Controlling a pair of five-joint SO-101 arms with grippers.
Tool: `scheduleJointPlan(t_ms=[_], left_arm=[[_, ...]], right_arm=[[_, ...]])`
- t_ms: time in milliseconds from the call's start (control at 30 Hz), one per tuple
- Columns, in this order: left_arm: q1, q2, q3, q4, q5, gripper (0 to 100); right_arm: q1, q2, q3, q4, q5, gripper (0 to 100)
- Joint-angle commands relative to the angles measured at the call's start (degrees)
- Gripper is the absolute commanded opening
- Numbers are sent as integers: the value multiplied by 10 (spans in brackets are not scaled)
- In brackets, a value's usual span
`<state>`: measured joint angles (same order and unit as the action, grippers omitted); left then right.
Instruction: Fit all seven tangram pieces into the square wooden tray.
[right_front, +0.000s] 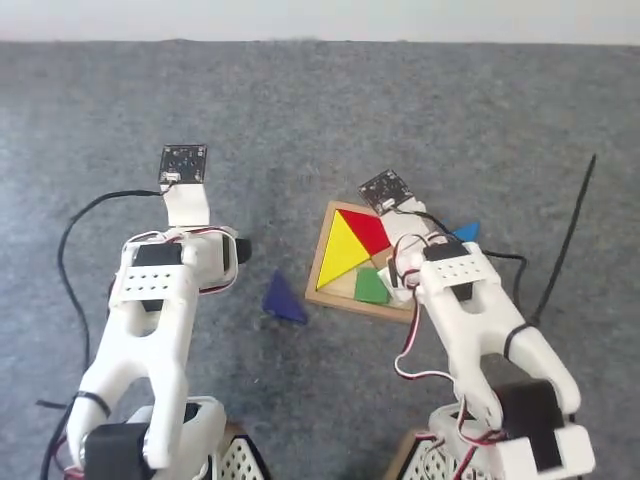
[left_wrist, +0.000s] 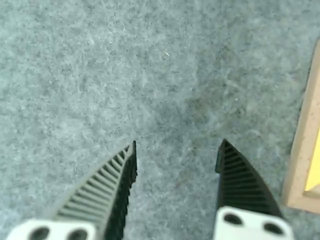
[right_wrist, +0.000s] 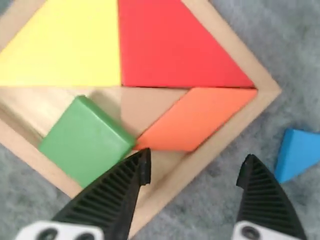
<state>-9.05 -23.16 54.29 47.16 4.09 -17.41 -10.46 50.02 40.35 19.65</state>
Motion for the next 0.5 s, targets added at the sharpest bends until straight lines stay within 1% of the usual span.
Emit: scheduleJointPlan(t_ms=[0, 333, 467], left_arm=[[-4, -18, -3, -9, 5, 256], [-4, -18, -3, -9, 5, 256], [-4, -18, -3, -9, 5, 256]], right_arm=[[-17, 11, -39, -12, -3, 296], [-29, 29, -71, -32, -6, 296], [-46, 28, -76, -34, -18, 296]])
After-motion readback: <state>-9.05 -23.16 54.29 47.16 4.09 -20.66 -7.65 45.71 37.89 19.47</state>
